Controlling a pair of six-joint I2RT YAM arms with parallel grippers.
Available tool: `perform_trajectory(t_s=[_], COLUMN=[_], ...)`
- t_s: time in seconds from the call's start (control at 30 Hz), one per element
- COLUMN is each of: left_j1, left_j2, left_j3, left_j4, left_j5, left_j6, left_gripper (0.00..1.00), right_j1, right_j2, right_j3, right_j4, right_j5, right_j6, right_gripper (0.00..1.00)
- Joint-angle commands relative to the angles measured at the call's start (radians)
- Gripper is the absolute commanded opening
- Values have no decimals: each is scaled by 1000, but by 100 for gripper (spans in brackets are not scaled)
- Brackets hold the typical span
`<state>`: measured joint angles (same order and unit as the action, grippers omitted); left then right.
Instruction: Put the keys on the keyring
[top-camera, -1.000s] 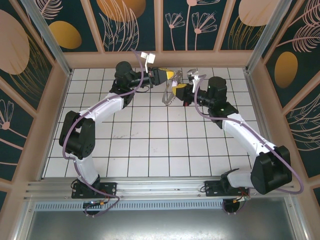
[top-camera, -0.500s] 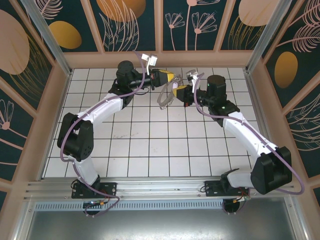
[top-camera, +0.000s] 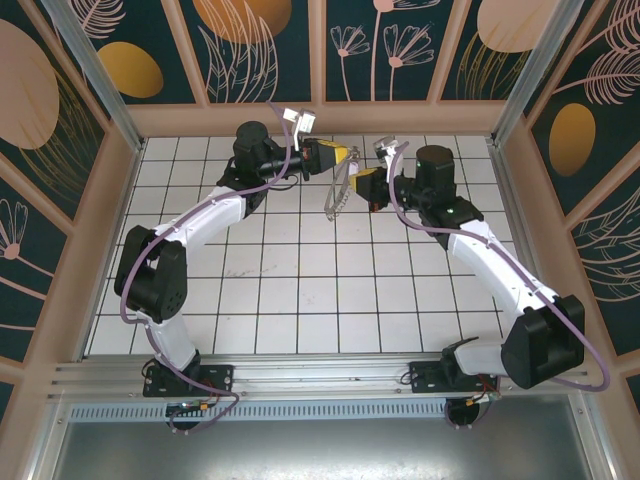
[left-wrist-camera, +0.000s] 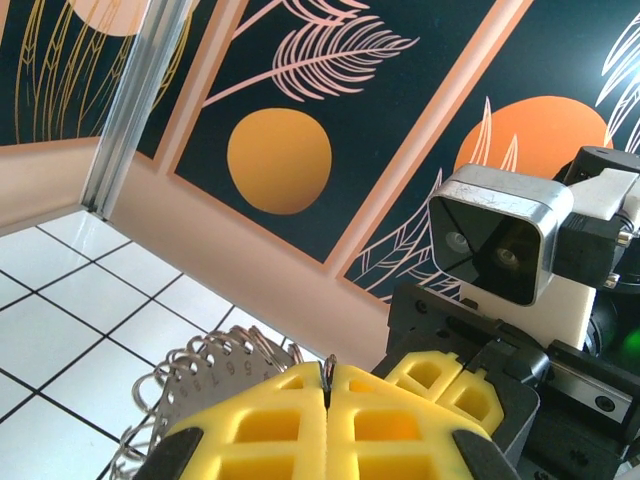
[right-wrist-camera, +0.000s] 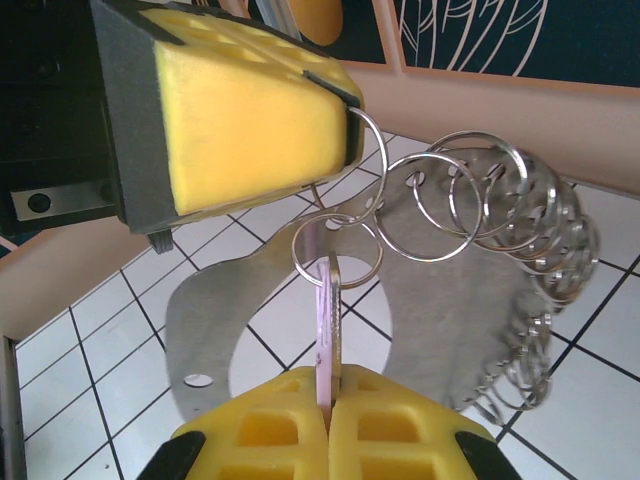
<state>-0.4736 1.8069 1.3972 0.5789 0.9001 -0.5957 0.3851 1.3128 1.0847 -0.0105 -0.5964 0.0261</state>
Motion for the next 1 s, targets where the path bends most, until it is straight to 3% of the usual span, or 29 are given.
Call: perform_trajectory(t_s=[0.0, 0.47, 0.97], left_j1=[12, 11, 11], left_j2=[-20, -24, -30], left_j3=[11, 5, 0], left_j4=[27, 29, 16], left_j5=[-50, -37, -36], left_j6=[25, 19, 30], left_gripper=[0, 0, 0], right_j1=[-12, -17, -40], right_j2=[-38, 28, 54], right_j3=[33, 135, 228], right_j4=[-31, -67, -223], right_j5=[2, -25, 88], right_j6=[-28, -47, -161], right_gripper=[0, 0, 0])
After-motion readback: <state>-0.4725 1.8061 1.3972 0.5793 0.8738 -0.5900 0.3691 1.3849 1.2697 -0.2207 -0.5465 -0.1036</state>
